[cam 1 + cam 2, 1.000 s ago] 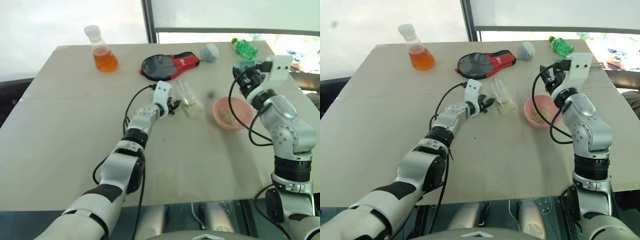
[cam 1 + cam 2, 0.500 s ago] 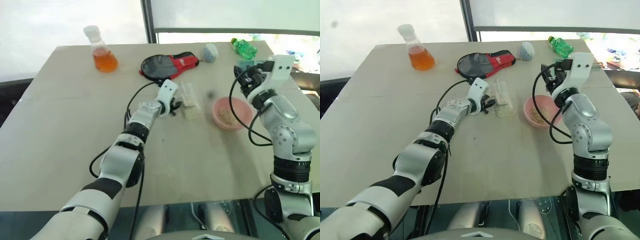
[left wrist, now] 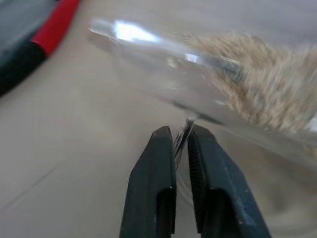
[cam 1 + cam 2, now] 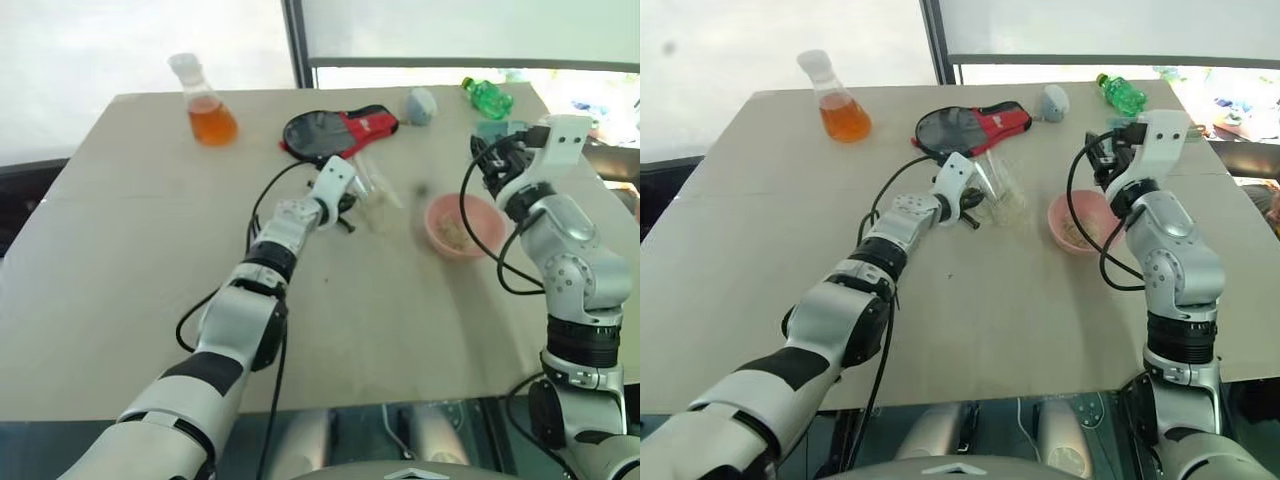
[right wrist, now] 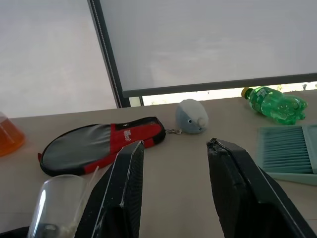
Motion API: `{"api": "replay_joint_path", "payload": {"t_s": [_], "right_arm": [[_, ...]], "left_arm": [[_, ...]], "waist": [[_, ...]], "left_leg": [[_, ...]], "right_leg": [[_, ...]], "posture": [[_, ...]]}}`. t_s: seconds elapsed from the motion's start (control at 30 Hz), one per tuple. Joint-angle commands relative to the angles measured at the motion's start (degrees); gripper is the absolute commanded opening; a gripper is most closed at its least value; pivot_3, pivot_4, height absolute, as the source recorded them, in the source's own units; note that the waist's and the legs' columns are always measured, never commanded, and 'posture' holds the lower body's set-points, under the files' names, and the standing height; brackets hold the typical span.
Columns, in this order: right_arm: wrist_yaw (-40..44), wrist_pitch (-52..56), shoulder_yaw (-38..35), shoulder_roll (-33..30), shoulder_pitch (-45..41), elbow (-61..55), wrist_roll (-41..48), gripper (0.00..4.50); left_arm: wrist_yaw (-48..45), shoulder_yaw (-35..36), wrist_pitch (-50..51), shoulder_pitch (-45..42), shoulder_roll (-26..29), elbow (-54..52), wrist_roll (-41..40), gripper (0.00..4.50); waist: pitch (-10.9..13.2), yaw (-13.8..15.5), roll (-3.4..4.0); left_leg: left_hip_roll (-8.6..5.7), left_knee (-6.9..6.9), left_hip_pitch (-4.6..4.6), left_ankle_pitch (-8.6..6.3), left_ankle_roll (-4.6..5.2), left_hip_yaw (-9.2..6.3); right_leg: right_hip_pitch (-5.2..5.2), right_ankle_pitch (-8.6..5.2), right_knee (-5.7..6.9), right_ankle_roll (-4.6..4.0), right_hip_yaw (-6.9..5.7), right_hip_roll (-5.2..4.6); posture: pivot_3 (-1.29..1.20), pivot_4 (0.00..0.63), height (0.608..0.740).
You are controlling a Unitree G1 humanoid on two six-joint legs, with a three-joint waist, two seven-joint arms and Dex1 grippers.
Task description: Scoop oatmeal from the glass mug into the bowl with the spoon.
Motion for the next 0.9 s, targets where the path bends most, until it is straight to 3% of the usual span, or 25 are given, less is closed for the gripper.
{"api": "replay_joint_path", "payload": {"t_s": [0.03, 0.9], "right_arm": [[0.02, -1.2, -1.18, 0.1, -0.24, -2.96, -0.01, 2.11], [0.61, -0.87, -1.52, -0.13, -0.28, -2.69, -0.22, 2.11]], "left_arm": [[0.33, -1.09, 0.56, 1.44, -0.48, 2.26, 1.7, 0.02], [16.35, -5.41, -21.88, 2.6, 5.08, -5.77, 12.03, 0.02]], "waist": [[0.0, -0.02, 0.0], [0.1, -1.02, -0.09]], "left_leg": [[-0.01, 0.01, 0.0, 0.0, 0.0, 0.01], [-0.02, 0.0, -0.15, 0.12, -0.21, 0.06]], "right_leg": [[0.01, 0.0, 0.01, 0.0, 0.0, -0.01], [-0.18, 0.0, 0.05, 0.0, 0.08, -0.02]], "posture": [[0.0, 0.15, 0.74], [0.0, 0.15, 0.74]]}}
